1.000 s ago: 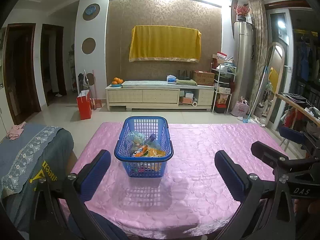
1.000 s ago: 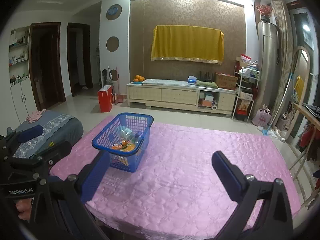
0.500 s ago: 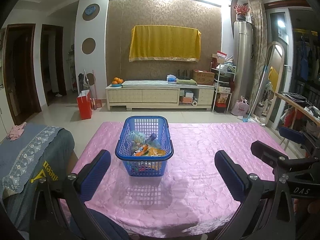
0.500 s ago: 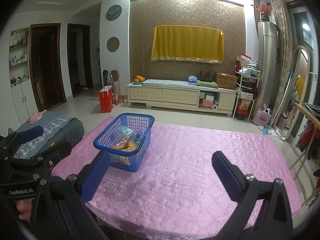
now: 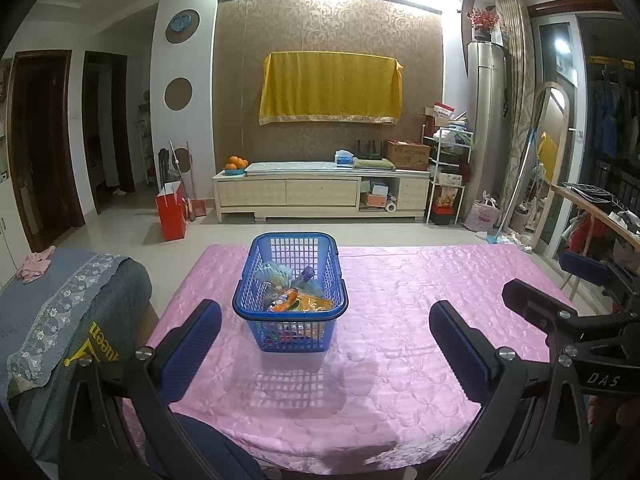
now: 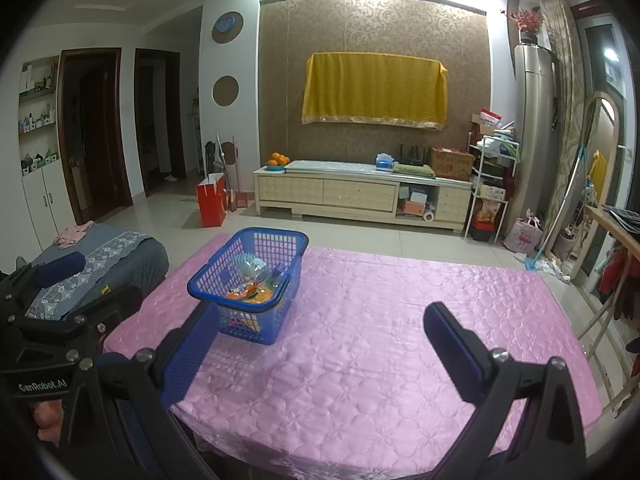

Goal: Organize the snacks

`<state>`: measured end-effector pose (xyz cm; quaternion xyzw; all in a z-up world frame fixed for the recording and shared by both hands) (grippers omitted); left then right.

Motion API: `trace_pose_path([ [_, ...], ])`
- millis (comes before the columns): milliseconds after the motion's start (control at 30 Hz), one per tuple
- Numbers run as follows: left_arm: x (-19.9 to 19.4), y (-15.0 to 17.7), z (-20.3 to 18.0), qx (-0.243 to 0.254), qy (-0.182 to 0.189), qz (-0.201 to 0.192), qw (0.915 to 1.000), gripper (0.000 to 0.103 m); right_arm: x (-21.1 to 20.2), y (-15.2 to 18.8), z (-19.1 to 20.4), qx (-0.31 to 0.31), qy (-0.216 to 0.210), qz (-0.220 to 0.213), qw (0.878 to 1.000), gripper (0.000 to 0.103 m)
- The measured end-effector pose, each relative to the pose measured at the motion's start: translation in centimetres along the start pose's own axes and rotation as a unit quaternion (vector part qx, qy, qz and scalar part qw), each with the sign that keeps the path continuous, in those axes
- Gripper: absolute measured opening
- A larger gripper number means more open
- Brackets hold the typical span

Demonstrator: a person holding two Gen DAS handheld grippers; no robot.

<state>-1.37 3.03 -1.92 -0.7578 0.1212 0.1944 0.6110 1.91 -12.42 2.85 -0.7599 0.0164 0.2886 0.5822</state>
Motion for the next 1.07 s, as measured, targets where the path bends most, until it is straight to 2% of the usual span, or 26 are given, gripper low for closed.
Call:
trace_pose_path([
  [1067,-0.57,0.31,-0.37,0.001,-0.004,0.003,1.0000,0.103,-0.54,-0.07,0.13,0.001,0.002,0.002,1.000,0.103],
])
Point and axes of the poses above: each gripper's, at about its wrist camera, not at the fingertips, and x roughly the way its jaws point, z to its left, y to its underside, the point moved 6 cm from there along x, roughly the way its jaws point, and after that the axes turned 10 degrees about -x, right-handed, at the moved point
